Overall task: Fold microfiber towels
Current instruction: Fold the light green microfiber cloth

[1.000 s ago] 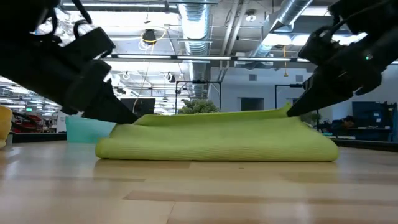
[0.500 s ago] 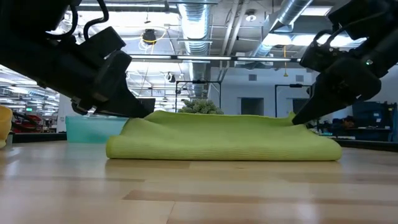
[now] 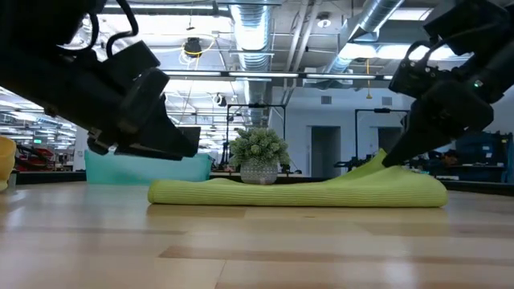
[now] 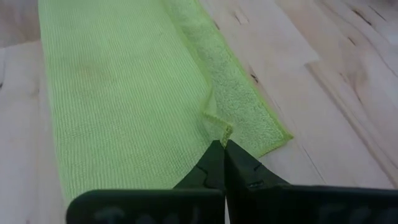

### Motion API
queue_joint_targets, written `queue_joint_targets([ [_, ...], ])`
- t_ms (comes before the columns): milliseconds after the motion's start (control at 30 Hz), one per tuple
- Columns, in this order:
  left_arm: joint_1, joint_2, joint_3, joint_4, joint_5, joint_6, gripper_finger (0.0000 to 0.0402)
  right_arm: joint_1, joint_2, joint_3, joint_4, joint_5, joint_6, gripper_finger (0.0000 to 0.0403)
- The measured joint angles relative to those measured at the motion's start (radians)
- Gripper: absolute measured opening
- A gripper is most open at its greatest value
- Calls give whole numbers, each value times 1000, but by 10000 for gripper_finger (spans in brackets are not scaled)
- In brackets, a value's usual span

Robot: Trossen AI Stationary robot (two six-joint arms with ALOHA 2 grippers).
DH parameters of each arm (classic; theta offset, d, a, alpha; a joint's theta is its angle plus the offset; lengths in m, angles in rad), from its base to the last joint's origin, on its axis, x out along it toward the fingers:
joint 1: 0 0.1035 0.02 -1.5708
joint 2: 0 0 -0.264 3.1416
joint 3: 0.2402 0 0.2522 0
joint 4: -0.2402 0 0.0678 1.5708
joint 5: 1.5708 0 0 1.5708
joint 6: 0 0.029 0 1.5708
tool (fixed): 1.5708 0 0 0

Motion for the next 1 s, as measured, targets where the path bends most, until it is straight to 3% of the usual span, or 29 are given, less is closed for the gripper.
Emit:
queue_joint_targets([
  [267, 31, 0, 0, -19, -37, -15, 159, 0, 0, 0, -2, 0, -15, 12],
  [400, 36, 0, 0, -17, -43, 49, 158, 0, 0, 0, -2, 0, -18, 14],
  [767, 141, 0, 0, -17, 62, 39, 158, 28, 0, 0, -1, 0, -29, 15],
  [1000, 190, 0, 0, -6, 220, 61, 158, 53, 0, 0, 14, 0, -29, 13],
])
